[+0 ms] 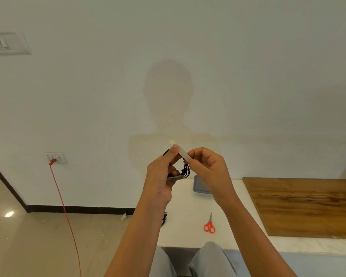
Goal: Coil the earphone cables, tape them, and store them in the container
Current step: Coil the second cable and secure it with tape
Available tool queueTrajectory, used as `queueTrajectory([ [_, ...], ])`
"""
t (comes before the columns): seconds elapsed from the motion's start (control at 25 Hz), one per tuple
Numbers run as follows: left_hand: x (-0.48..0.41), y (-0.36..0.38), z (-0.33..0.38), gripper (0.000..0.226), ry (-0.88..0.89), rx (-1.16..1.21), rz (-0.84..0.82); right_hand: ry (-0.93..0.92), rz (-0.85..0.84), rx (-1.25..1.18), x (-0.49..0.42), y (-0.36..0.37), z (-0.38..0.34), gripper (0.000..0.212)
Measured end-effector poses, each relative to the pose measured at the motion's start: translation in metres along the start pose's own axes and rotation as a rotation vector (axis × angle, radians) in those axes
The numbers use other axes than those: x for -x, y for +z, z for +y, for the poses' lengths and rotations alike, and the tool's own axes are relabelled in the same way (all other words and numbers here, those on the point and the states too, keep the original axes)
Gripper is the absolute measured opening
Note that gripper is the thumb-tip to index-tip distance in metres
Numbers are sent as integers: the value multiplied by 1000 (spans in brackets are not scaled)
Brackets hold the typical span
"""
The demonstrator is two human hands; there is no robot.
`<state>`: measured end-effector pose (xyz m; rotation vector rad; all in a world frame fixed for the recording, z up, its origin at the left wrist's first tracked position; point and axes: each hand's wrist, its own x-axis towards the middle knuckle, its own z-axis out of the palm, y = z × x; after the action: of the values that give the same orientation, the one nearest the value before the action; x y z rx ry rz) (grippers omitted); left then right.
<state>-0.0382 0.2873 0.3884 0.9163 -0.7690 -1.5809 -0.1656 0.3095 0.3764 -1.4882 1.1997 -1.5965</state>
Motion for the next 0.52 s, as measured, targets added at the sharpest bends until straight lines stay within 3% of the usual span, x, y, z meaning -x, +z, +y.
queueTrajectory([
  [0.16,-1,-4,2,13,-99,144,-23,-24,-15,43,3,0,6,8],
  [0.36,1,-1,-2,19,-33,20,8,7,55,11,1,7,7,7],
  [0.52,2,0,1,18,-20,61,39,-26,51,9,1,11,5,8],
])
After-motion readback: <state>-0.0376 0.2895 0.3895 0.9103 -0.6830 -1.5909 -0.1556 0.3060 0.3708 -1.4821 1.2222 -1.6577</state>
